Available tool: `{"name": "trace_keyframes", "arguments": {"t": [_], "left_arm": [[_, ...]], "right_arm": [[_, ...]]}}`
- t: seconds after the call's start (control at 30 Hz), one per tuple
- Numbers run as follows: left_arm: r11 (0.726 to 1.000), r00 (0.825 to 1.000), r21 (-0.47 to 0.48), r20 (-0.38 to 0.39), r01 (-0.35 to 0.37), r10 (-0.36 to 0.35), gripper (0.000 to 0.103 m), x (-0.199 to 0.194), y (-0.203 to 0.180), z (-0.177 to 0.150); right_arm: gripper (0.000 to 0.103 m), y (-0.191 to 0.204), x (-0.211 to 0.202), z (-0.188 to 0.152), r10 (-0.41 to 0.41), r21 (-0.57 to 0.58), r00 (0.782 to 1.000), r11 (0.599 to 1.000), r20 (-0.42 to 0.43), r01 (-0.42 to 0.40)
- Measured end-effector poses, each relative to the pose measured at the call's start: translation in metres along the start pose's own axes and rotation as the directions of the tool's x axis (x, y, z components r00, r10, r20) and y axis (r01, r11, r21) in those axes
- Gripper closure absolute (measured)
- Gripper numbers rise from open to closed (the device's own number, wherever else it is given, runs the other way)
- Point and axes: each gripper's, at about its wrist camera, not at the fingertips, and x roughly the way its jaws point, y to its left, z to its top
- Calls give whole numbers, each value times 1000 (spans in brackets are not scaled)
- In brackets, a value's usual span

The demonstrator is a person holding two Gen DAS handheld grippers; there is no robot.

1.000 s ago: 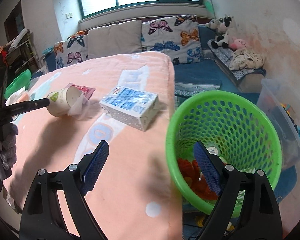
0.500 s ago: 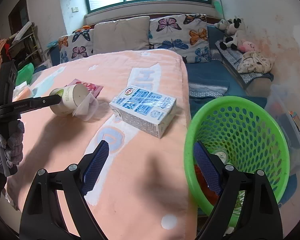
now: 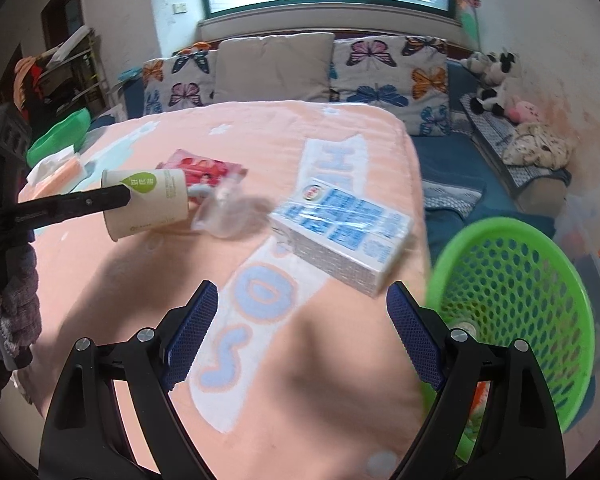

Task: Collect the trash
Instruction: 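Close the left gripper on the rim of the white paper cup, then lift the paper cup with the left gripper while the right grasps the jelly cup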

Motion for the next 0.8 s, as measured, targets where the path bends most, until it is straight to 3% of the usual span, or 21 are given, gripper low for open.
{"name": "trace_keyframes", "arguments": {"t": [0.53, 0.8], "left_arm": [[999, 998, 9, 51, -42, 41, 100, -53, 10, -8], [999, 999, -10, 42, -33, 33, 100, -53, 19, -14]], "right_arm": [[17, 51, 62, 51, 86, -175, 996, 981, -29, -90], [13, 56, 101, 67, 109, -204, 988, 970, -111, -130]]}}
